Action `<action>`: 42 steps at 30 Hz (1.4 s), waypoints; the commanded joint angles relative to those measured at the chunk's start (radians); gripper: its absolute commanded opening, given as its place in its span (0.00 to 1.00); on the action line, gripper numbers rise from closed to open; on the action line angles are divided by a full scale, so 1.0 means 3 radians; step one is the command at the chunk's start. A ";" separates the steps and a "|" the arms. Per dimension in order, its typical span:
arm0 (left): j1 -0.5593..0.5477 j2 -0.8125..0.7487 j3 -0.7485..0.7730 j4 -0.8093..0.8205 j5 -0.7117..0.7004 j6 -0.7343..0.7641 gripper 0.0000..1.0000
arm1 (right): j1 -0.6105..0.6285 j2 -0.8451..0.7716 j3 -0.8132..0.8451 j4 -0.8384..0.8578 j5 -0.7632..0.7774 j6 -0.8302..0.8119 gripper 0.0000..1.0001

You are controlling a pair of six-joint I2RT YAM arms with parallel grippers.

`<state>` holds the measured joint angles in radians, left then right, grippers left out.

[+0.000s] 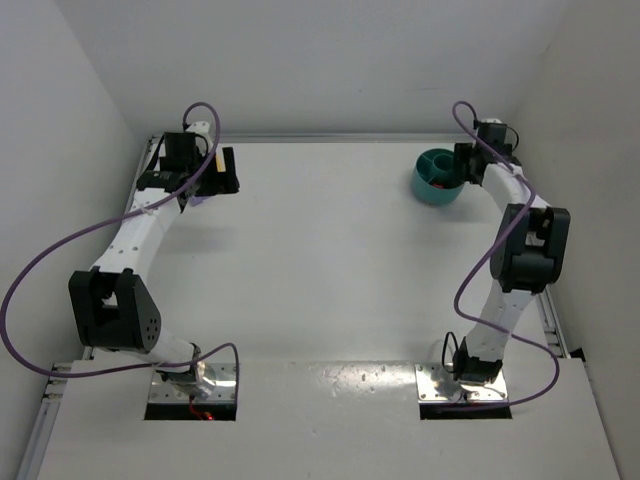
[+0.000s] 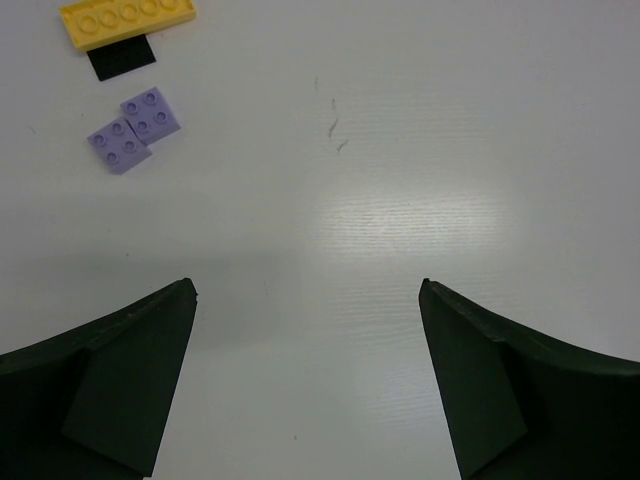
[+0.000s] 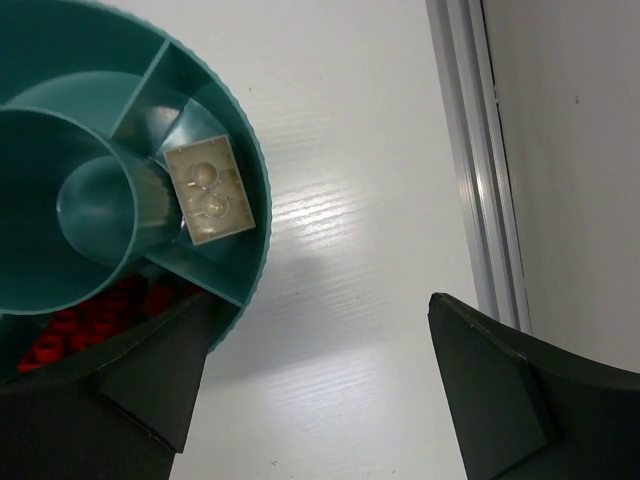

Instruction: Sort the legos into containers by color

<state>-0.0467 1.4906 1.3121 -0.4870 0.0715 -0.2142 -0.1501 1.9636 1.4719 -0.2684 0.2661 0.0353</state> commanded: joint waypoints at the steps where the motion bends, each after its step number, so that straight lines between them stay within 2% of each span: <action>1: -0.0033 -0.0014 0.0095 0.0069 0.0038 -0.0012 1.00 | -0.0031 -0.0256 0.0222 0.0148 -0.0115 0.0138 0.89; 5: -0.0033 -0.0045 0.0095 0.0069 0.0038 -0.0012 1.00 | -0.0031 -0.0287 0.0401 0.0082 -0.0196 0.0169 0.89; 11: -0.0033 -0.0045 0.0065 0.0099 0.0038 -0.0012 1.00 | 0.0040 -0.0323 0.0529 -0.0194 -0.0830 0.0255 0.86; 14: -0.0033 -0.0045 0.0065 0.0099 0.0068 -0.0012 1.00 | 0.0040 -0.0358 0.0529 -0.0311 -0.1457 0.0373 0.83; 19: -0.0033 -0.0045 0.0034 0.0099 0.0068 -0.0012 1.00 | 0.0137 -0.0154 0.0764 -0.0542 -0.1955 0.0511 0.82; 26: -0.0033 -0.0045 0.0034 0.0099 0.0099 -0.0012 1.00 | 0.0316 0.0071 0.1081 -0.0695 -0.1956 0.0399 0.82; 31: -0.0033 -0.0045 0.0003 0.0130 0.0099 -0.0012 1.00 | 0.0505 0.0357 0.1352 -0.0910 -0.1624 0.0302 0.82; 42: -0.0033 -0.0045 0.0003 0.0130 0.0068 -0.0012 1.00 | 0.0710 0.0577 0.1465 -0.1013 -0.1087 0.0199 0.84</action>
<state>-0.0467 1.4906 1.3117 -0.4770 0.0891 -0.2142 0.0578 2.1334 1.8614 -0.5777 -0.1204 0.1150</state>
